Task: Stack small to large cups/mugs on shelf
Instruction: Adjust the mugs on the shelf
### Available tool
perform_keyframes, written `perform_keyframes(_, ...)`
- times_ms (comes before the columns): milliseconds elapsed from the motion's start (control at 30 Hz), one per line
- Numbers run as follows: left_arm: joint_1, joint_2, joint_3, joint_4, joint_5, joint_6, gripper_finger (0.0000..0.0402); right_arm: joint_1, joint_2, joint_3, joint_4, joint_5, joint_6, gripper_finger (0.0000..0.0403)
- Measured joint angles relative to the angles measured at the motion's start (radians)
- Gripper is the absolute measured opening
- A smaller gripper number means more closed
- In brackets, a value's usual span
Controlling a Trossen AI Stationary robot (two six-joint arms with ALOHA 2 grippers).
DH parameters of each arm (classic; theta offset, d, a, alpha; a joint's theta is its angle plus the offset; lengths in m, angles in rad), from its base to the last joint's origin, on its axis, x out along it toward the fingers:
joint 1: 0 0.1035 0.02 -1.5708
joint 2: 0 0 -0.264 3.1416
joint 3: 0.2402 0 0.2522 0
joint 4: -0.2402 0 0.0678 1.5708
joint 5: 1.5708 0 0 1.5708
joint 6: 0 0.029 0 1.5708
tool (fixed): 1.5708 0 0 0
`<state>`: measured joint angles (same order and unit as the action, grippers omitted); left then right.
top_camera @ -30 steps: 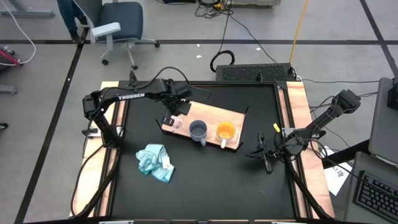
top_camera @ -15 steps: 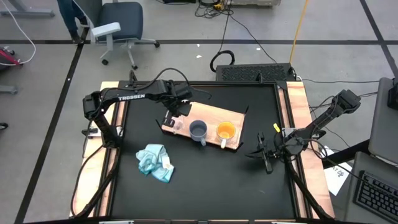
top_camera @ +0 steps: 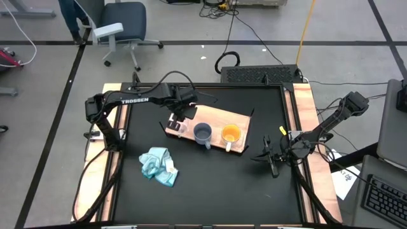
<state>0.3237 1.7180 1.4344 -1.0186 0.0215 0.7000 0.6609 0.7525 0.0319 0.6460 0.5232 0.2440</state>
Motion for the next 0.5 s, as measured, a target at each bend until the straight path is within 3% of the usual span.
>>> perform_keyframes(500,-0.059,0.0,0.113,-0.094,0.005,-0.105,0.015,0.0,0.0,0.0,-0.007,0.0,0.001,0.0)
